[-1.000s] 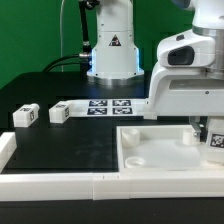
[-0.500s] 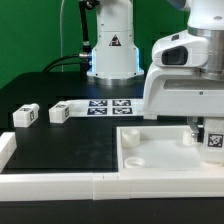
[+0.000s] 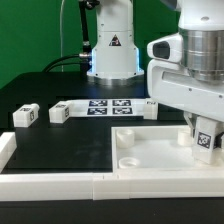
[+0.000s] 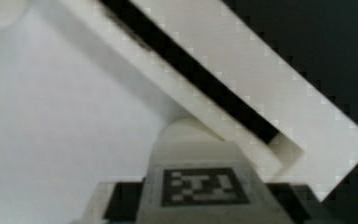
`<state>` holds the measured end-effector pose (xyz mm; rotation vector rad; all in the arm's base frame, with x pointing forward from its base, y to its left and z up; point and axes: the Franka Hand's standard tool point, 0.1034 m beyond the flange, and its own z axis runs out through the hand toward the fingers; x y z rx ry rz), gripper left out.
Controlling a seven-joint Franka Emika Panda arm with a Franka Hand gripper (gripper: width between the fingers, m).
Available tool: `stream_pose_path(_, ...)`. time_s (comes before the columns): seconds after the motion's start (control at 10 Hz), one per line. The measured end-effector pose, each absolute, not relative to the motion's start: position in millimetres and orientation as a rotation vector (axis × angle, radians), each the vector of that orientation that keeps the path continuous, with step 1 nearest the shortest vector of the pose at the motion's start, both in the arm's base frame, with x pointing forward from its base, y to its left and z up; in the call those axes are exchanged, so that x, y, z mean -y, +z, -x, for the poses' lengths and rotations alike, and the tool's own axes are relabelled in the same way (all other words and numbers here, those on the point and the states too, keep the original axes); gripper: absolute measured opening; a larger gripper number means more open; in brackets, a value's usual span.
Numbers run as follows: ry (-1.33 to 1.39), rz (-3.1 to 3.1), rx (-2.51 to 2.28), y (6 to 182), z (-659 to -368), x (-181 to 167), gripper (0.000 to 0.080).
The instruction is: Assemble one leg
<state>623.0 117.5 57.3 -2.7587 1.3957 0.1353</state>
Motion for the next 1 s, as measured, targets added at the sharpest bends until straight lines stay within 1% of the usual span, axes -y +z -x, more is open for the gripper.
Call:
stream_pose_path(0.3, 0.146, 2.517, -1.798, 55.4, -623.0, -120.3, 0.0272)
stream_pose_path(0.6, 0.163, 2.342, -2.011, 55.8, -623.6, -123.0, 0.0272)
stream_pose_path(0.7, 0.164, 2.344, -2.007, 55.7, -623.4, -123.8, 0.0381)
stream_pose_path(0.8, 0.162, 2.4, -1.935, 55.7, -623.4, -123.7, 0.0535)
stream_pose_path(0.9, 0.162, 2.418, -1.91, 55.7, -623.1, -125.1, 0.0535)
stream_pose_path(1.0, 0.159, 2.48, -1.825, 55.7, -622.7, -126.9, 0.0626)
